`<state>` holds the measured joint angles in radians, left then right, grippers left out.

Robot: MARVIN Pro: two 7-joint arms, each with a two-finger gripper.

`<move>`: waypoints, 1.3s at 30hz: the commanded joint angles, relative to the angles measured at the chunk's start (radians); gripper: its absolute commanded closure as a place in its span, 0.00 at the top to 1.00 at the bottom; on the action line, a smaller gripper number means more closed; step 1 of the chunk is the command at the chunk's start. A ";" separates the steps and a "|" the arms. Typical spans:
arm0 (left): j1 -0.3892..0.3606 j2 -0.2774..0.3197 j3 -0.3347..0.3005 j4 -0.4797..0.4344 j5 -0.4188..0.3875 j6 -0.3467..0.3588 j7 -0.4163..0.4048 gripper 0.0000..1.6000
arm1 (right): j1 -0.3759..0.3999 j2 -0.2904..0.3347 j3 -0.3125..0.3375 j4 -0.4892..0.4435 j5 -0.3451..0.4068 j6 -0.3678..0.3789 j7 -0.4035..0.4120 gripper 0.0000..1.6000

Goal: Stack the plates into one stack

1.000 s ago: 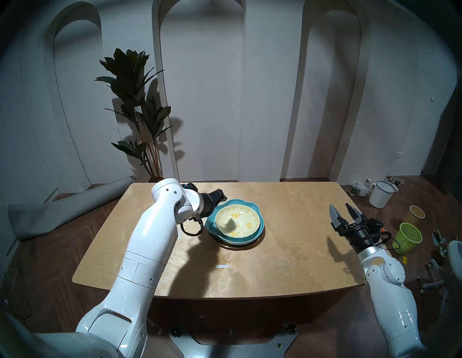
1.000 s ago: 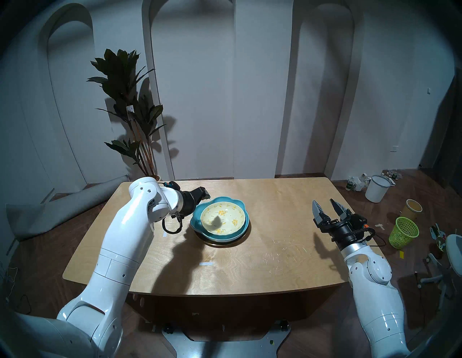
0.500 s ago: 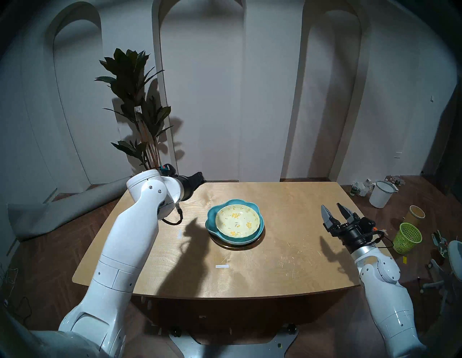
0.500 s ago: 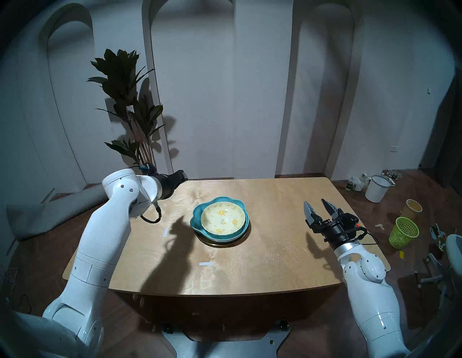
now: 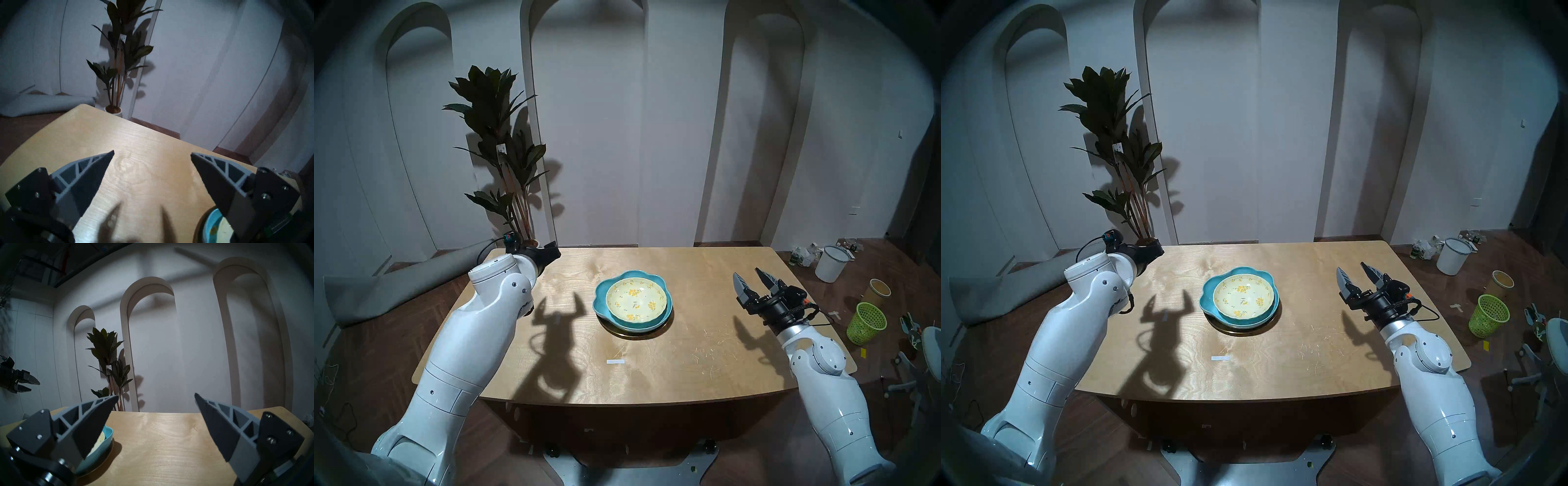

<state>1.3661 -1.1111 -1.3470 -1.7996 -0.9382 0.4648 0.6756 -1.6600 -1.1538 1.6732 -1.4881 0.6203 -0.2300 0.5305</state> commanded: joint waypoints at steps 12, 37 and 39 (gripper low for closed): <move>0.012 0.127 0.040 0.127 0.274 -0.301 -0.157 1.00 | 0.137 -0.024 -0.088 0.016 -0.142 0.048 -0.150 1.00; -0.023 0.113 0.084 0.327 0.545 -0.691 -0.327 1.00 | 0.200 -0.072 -0.140 0.018 -0.273 0.125 -0.378 1.00; -0.024 0.108 0.083 0.345 0.555 -0.734 -0.350 1.00 | 0.201 -0.076 -0.142 0.014 -0.285 0.131 -0.399 1.00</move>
<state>1.3772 -0.9860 -1.2539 -1.4733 -0.4366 -0.1589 0.3685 -1.4855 -1.2161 1.5285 -1.4458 0.3620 -0.0990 0.1815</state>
